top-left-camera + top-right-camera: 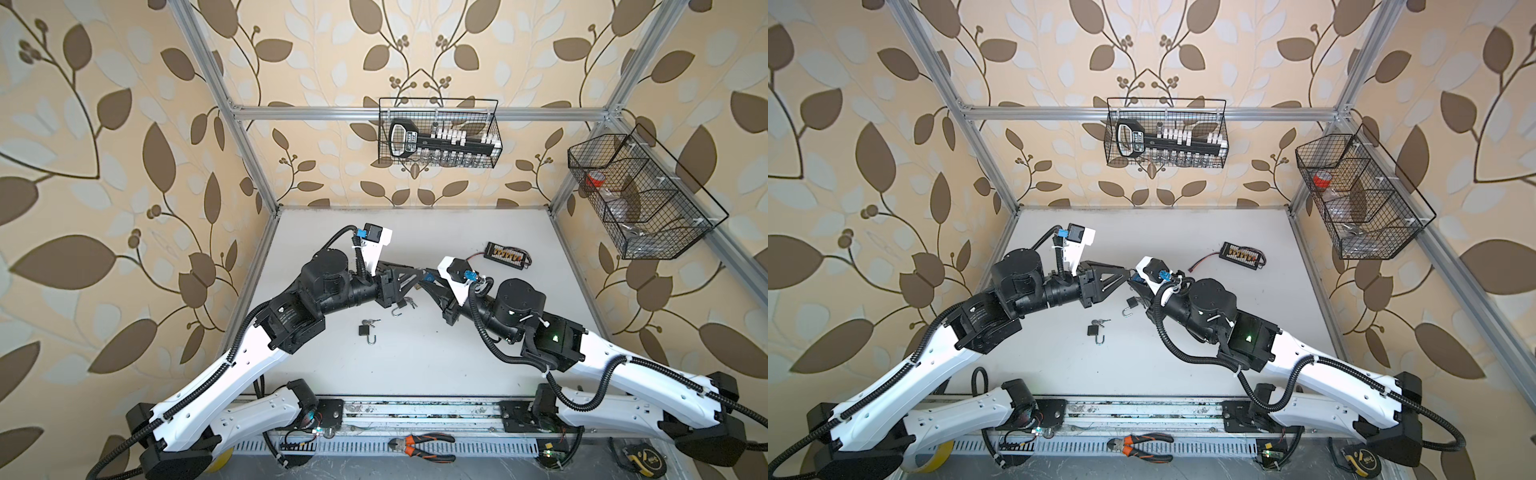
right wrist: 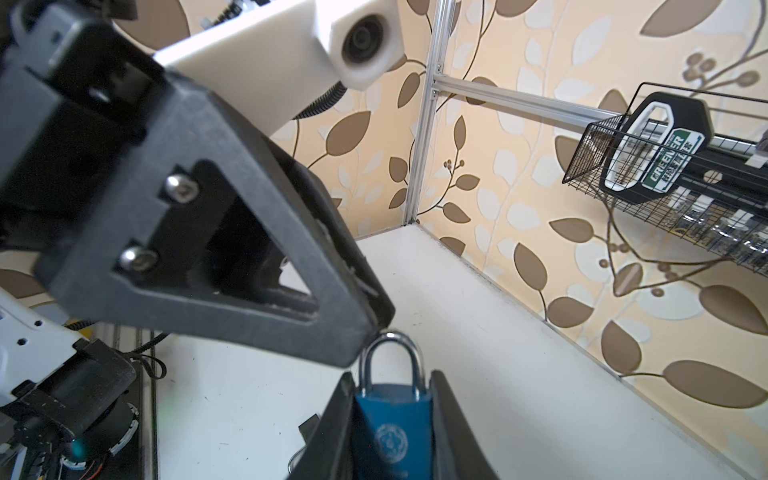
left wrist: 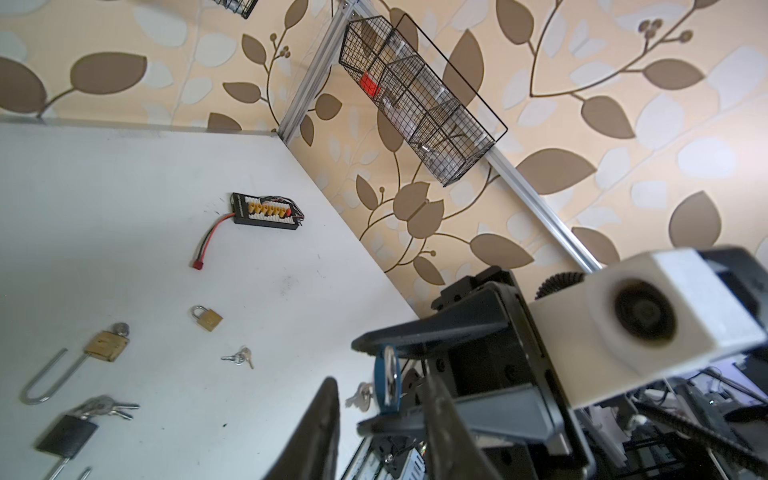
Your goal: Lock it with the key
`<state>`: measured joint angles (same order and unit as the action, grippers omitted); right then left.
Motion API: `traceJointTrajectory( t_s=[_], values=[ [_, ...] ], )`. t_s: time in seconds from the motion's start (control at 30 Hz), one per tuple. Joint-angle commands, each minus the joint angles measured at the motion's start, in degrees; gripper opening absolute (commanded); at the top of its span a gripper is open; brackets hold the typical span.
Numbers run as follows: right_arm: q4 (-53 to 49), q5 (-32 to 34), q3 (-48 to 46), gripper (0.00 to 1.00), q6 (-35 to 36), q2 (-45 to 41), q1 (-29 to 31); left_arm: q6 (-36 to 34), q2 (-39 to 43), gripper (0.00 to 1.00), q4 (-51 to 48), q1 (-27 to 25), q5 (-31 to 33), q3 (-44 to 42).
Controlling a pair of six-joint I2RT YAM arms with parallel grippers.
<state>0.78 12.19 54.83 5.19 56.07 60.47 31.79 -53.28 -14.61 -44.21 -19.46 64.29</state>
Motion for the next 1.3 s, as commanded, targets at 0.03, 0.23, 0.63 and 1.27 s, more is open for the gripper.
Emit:
traceJointTrajectory(
  t_s=[0.03,0.23,0.63,1.27],
  values=[
    [3.63,-2.76,-3.02,0.00,0.37,-3.08,-0.05,-1.29,2.20,0.46,2.77,-0.02,-0.24,-0.48],
    [8.41,-12.10,-7.16,0.00,1.38,-7.72,-0.04,-4.56,2.57,0.53,0.83,-0.01,-2.89,0.99],
    [15.62,-24.79,-10.78,0.00,1.07,-12.94,-0.91,-8.06,3.03,0.53,0.30,-0.01,-10.56,1.05],
    [8.67,-2.49,0.75,0.00,-26.80,-5.96,-6.98,-4.96,-1.08,0.61,8.42,-0.16,-8.40,-4.00]
  ],
)
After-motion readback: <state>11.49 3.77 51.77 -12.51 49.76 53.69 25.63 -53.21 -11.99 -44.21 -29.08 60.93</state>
